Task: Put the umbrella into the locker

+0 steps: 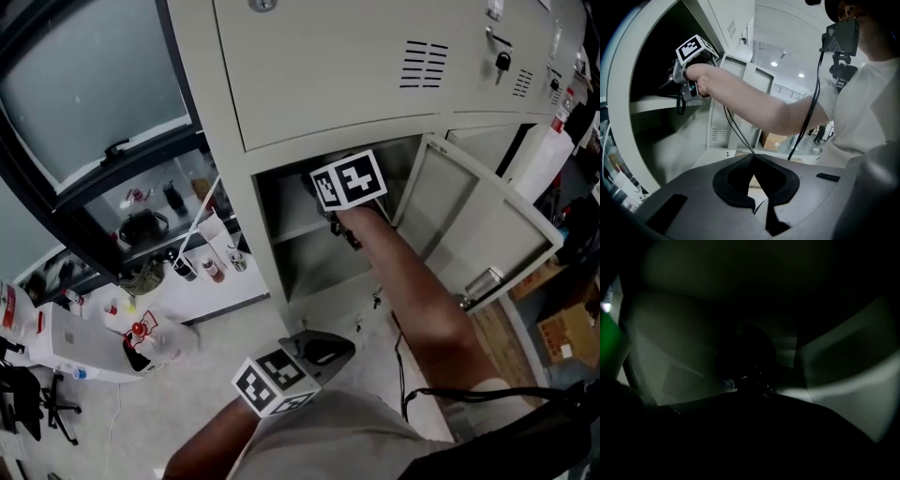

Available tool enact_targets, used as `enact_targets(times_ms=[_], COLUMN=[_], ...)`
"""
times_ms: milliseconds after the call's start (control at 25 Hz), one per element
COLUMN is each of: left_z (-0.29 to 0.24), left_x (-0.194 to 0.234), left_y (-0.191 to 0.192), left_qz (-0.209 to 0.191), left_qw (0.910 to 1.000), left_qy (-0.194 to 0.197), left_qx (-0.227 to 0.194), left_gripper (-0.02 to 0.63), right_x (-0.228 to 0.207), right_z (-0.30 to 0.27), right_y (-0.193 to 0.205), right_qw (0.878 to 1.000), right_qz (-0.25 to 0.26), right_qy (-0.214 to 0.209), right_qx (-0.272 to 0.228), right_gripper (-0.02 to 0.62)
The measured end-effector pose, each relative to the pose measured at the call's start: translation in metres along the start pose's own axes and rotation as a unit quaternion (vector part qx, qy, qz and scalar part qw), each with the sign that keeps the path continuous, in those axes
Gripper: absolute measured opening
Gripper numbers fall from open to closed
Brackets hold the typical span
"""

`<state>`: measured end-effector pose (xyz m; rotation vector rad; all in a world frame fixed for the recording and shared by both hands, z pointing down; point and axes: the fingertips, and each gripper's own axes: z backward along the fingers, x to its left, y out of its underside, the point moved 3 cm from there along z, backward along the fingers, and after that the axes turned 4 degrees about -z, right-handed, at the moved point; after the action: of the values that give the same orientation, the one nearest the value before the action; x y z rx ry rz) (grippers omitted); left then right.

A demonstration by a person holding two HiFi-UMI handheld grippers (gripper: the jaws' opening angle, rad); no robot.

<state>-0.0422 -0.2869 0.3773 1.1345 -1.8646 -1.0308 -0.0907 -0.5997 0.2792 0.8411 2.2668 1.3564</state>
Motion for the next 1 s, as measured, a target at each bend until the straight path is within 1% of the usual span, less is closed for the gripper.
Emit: enact_targets(times_ms=[600,680,800,1000], left_z=[0.009,0.011,0.013,0.016], left_x=[-0.001,-0.002,-0.004,-0.011], left_y=[0.008,0.01,0.013,0.018], left_qz=[0.004,0.006,0.006,0.006], left_qw=[1.0,1.0,0.9999,0.9998], left_qy=[0.005,0.005,0.008,0.016], left_qx=[-0.005,-0.004,-0.002,0.001], left_gripper=[0.009,0.009,0.009,0.009], right_x=[0.003,0.002,0.002,0.004], right_z=[-0.004,-0.002,0.001,0.008], right_y=[-0.002,-0.001,0.0,0.004], right_qw=[1.0,1.0,1.0,1.0], right_qz=[0.014,0.015,0.012,0.005], right_qy=[0.002,0.004,0.003,0.003], right_qx=[-0.002,-0.001,-0.003,-0.011], right_gripper=[0.153,0.166,0.208,0.219])
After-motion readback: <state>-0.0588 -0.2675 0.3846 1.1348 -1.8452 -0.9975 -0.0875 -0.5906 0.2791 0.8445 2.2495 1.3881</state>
